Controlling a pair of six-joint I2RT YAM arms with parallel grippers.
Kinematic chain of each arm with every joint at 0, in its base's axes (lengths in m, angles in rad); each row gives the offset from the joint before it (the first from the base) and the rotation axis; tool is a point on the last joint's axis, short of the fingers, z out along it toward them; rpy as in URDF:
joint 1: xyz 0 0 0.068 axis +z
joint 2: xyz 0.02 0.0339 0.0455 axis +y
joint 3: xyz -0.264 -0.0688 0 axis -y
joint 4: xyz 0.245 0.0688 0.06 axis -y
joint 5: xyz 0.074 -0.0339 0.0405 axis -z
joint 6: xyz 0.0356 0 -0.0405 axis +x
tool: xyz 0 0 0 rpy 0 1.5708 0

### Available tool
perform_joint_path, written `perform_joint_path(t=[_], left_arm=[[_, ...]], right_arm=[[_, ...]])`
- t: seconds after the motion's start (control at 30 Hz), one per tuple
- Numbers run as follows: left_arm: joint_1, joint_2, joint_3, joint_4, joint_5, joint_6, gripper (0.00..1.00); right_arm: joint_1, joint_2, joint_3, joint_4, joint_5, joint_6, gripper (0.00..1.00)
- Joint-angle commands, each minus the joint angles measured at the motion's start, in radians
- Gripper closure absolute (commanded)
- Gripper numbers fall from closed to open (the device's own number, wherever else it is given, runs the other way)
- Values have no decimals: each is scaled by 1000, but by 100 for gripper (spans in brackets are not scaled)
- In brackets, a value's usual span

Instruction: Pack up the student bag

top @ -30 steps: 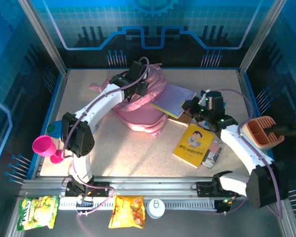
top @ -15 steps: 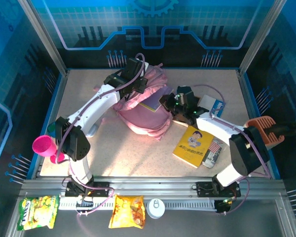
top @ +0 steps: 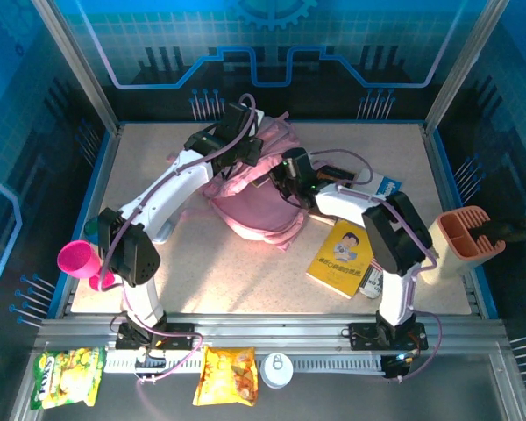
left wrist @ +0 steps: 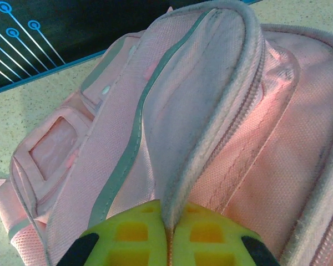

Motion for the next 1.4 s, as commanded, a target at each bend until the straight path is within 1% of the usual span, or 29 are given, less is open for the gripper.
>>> perform_joint_path(t=[0.0, 0.1, 0.17, 0.2, 0.23, 0.3, 0.33, 0.43, 0.5, 0.6, 0.7, 0.73, 0.87, 0.9, 0.93, 0.97, 1.0, 1.07, 1.17, 1.27, 1.37], left_arm=[[5, -78, 22, 139, 22, -47, 100], [14, -77, 21, 137, 40, -69, 100], [21, -76, 19, 136, 43, -85, 100], [26, -75, 18, 133, 45, -92, 100], [30, -74, 17, 133, 48, -98, 100], [42, -70, 12, 130, 53, -111, 100], [50, -68, 8, 126, 56, -118, 100], [77, -64, -14, 128, 70, -135, 100], [96, -65, -38, 137, 79, -138, 100], [124, -74, -91, 150, 89, -129, 100], [153, -95, -163, 163, 105, -123, 100], [161, -104, -190, 169, 107, -124, 100], [189, -164, -312, 181, 138, -131, 100], [192, -186, -347, 186, 155, -135, 96], [192, -207, -376, 194, 171, -140, 88], [193, -230, -409, 203, 192, -147, 74], [193, -252, -440, 214, 210, -159, 63], [193, -291, -484, 230, 239, -178, 53], [193, -324, -517, 238, 267, -219, 34], [192, -330, -516, 230, 326, -246, 24], [193, -326, -513, 231, 384, -264, 16]], right_arm=[[14, 73, 59, 101, 7, 59, 86], [11, 145, 89, 137, -67, 85, 84], [12, 155, 95, 129, -93, 77, 79], [15, 148, 84, 129, -97, 65, 74], [17, 134, 69, 127, -97, 51, 67], [17, 93, 26, 109, -104, 50, 55], [15, 66, -8, 117, -113, 49, 51], [10, -28, -112, 128, -129, 44, 44], [9, -89, -177, 136, -143, 24, 42], [9, -200, -265, 120, -158, -29, 36], [5, -318, -341, 65, -127, -119, 31], [5, -356, -359, 10, -105, -148, 29], [-3, -497, -410, -187, 48, -326, 18], [-7, -515, -402, -249, 90, -370, 15], [-15, -524, -394, -291, 109, -409, 14], [-30, -526, -394, -341, 118, -451, 13], [-49, -520, -355, -384, 112, -477, 11], [-97, -490, -331, -414, 57, -526, 10], [-166, -406, -281, -431, -27, -600, 7], [-217, -304, -198, -462, -60, -675, 5], [-252, -198, -85, -510, -98, -726, 5]])
